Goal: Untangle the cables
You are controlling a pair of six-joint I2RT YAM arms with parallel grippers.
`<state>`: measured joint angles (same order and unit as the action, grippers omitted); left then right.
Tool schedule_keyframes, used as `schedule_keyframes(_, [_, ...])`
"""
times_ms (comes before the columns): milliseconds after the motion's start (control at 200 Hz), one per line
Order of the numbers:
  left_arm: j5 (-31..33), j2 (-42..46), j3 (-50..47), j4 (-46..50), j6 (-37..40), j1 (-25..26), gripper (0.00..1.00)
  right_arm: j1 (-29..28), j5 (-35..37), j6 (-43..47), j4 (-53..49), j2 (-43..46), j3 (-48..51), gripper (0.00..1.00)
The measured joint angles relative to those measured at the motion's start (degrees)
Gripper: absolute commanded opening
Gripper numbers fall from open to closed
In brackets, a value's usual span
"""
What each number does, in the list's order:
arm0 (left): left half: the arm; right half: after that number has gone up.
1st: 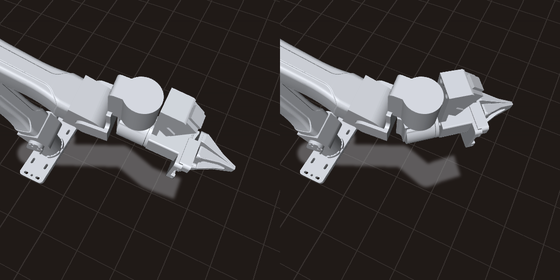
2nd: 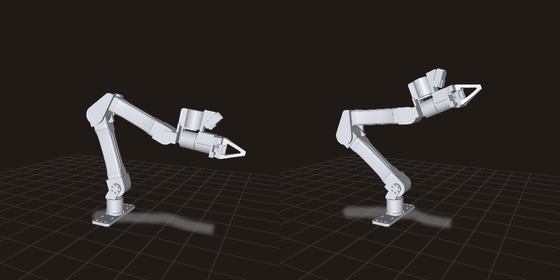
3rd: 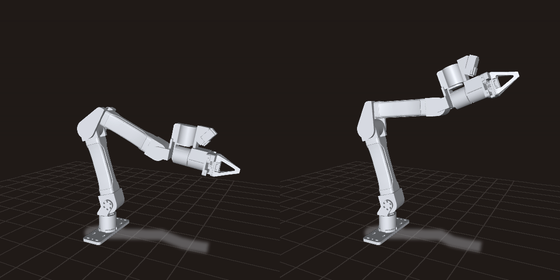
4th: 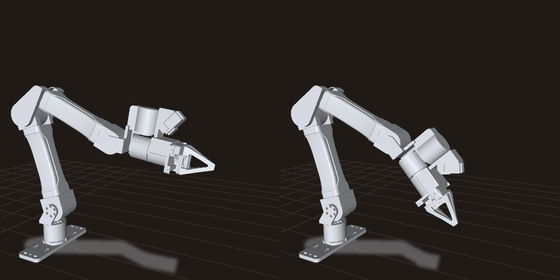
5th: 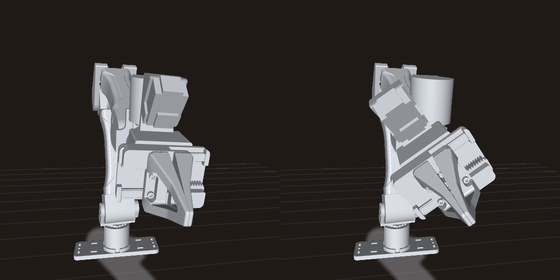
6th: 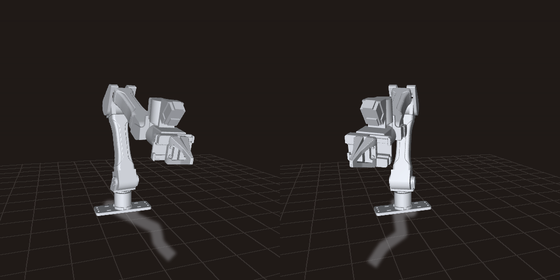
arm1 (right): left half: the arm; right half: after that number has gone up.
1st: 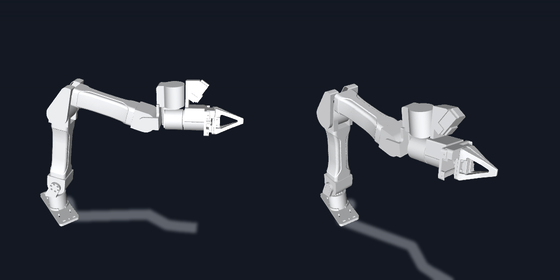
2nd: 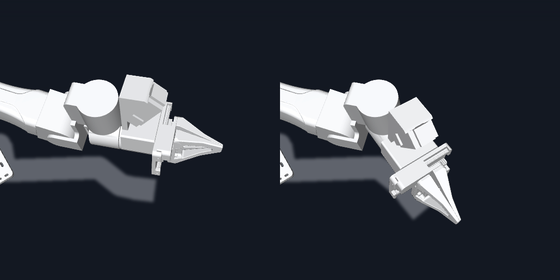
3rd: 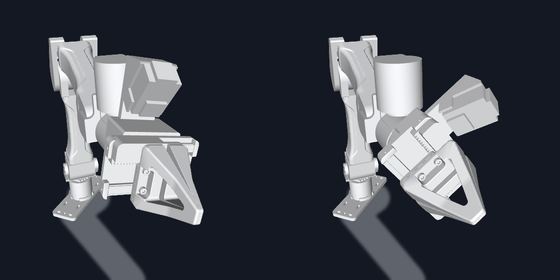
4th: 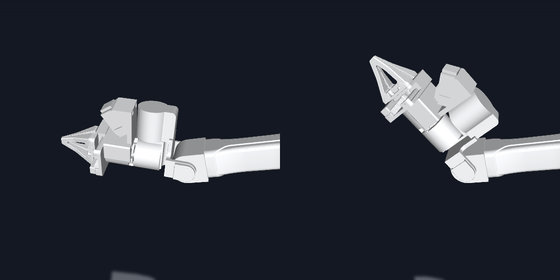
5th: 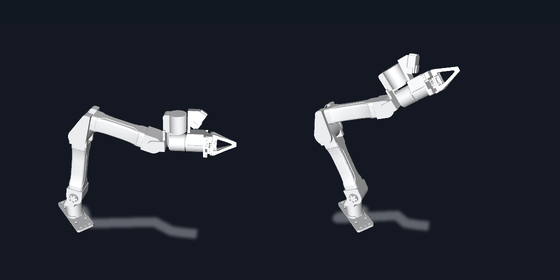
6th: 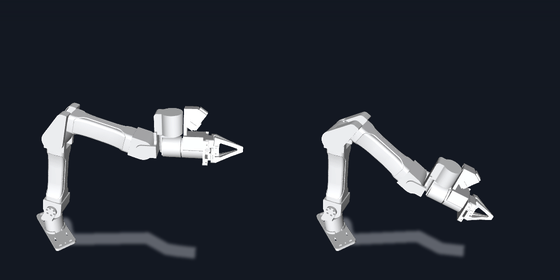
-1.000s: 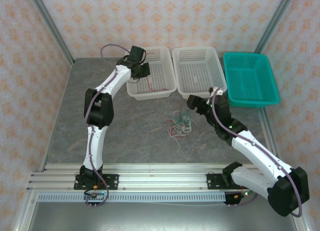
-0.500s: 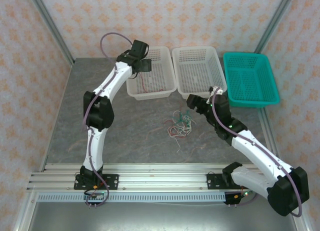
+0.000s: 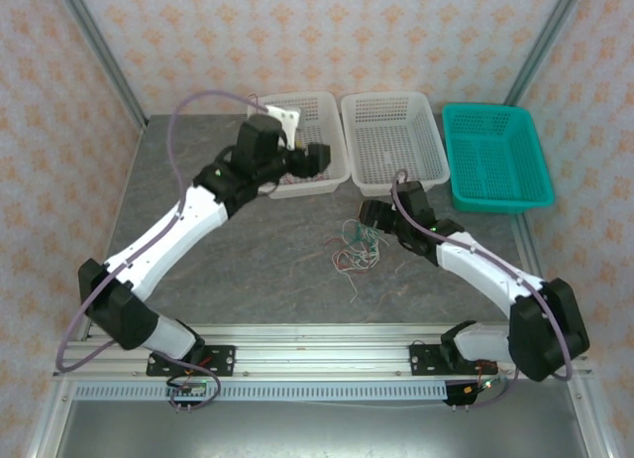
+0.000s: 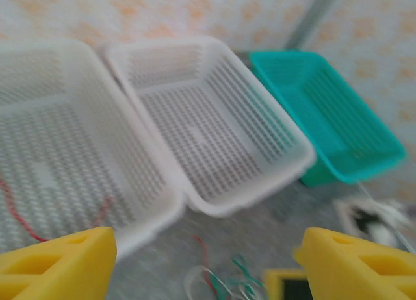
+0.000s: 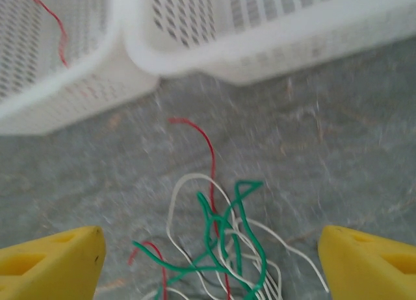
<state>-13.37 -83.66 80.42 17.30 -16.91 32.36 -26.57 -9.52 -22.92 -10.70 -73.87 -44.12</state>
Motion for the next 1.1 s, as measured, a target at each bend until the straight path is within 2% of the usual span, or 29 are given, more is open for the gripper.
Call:
schedule_keyframes(195, [-1.92, 1.64, -13.70, -3.34, -4.68, 3.08, 0.75, -0.02, -5.03, -1.31, -1.60, -8.61, -0.02, 0.83])
schedule_keyframes(280, [-2.34, 1.68, -16.37, -3.45, -6.23, 3.19, 0.75, -0.31, -8.26, -1.46, -1.81, -13.18, -0.35, 0.83])
schedule_keyframes(330, [-2.36, 1.68, -16.81, -3.48, -6.71, 3.19, 0.75, -0.81, -9.79, -1.31, -2.05, -15.65, -0.79, 0.80])
schedule_keyframes(405, [-2.34, 1.77, -16.79, -4.13, -7.21, 3.17, 0.75, -1.09, -9.35, -0.87, -3.82, -17.20, -2.78, 0.67])
schedule_keyframes(475, [-2.36, 1.84, -16.74, -4.76, -7.34, 3.19, 0.75, -2.21, -8.11, 0.31, -5.14, -19.58, -5.01, 0.50])
schedule_keyframes(590, [-2.27, 1.84, -16.72, -5.16, -8.79, 3.17, 0.75, -3.72, -3.69, 3.63, -7.78, -20.44, -6.10, 0.15])
schedule_keyframes(681, [-1.60, 1.84, -16.72, -5.16, -10.16, 3.19, 0.75, -5.66, -3.54, 6.21, -6.36, -20.09, -5.03, 0.02])
schedule_keyframes(781, [-0.55, 1.81, -16.72, -5.11, -11.98, 3.17, 0.75, -6.73, -4.50, 8.98, -3.08, -16.37, -1.18, 0.00])
schedule_keyframes(866, [0.15, 1.64, -16.50, -4.72, -14.40, 3.17, 0.71, -6.73, -6.08, 11.21, 0.00, -11.02, 2.95, 0.00])
schedule_keyframes(1096, [-1.49, -3.10, -15.02, -5.77, -21.70, 3.17, 0.70, -6.78, -13.99, 17.94, 11.17, -0.11, 10.23, 0.00])
